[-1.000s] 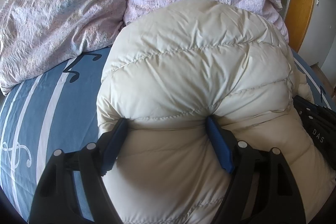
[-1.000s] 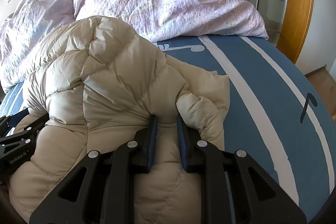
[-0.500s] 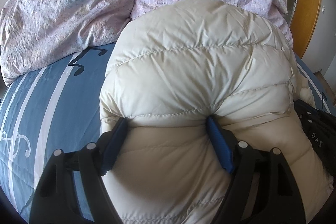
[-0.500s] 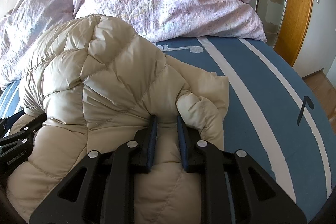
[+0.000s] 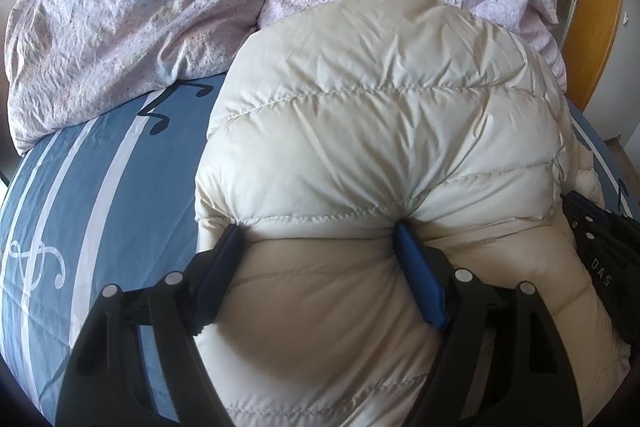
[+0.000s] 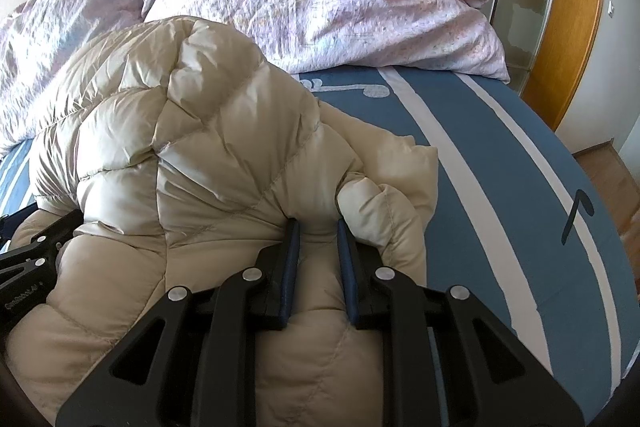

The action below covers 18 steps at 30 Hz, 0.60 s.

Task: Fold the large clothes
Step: 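Hold the folded cream jacket with both grippers and press it flat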

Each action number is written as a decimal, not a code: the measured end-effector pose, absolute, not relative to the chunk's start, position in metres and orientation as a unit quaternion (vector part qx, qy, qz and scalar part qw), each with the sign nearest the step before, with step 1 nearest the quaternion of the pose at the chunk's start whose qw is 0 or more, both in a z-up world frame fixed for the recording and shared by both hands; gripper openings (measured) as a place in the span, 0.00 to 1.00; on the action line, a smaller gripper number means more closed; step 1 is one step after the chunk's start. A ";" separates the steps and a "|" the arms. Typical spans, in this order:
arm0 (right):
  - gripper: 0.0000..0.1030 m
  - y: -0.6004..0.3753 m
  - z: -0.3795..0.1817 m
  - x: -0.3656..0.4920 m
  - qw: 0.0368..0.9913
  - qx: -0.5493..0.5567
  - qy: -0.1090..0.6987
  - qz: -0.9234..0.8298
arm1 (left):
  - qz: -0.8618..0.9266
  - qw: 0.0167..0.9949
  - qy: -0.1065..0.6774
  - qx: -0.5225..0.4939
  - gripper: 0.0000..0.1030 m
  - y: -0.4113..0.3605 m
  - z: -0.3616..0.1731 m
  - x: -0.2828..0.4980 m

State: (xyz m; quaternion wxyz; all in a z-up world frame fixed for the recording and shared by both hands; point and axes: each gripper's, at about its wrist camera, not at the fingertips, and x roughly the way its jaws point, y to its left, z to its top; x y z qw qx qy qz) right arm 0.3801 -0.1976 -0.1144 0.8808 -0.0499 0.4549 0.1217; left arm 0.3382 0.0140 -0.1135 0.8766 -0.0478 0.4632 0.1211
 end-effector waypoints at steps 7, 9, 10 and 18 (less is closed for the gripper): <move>0.20 -0.196 -0.113 0.380 0.878 -0.060 0.460 0.119 | 0.134 0.872 0.467 -0.057 0.75 0.013 -0.112 0.333; 0.20 -0.195 -0.113 0.380 0.877 -0.063 0.462 0.118 | 0.136 0.871 0.468 -0.059 0.75 0.014 -0.111 0.333; 0.20 -0.195 -0.113 0.381 0.876 -0.064 0.464 0.117 | 0.137 0.871 0.469 -0.059 0.75 0.014 -0.111 0.332; 0.21 -0.194 -0.105 0.385 0.861 -0.071 0.487 0.129 | 0.136 0.872 0.467 -0.050 0.77 0.011 -0.103 0.323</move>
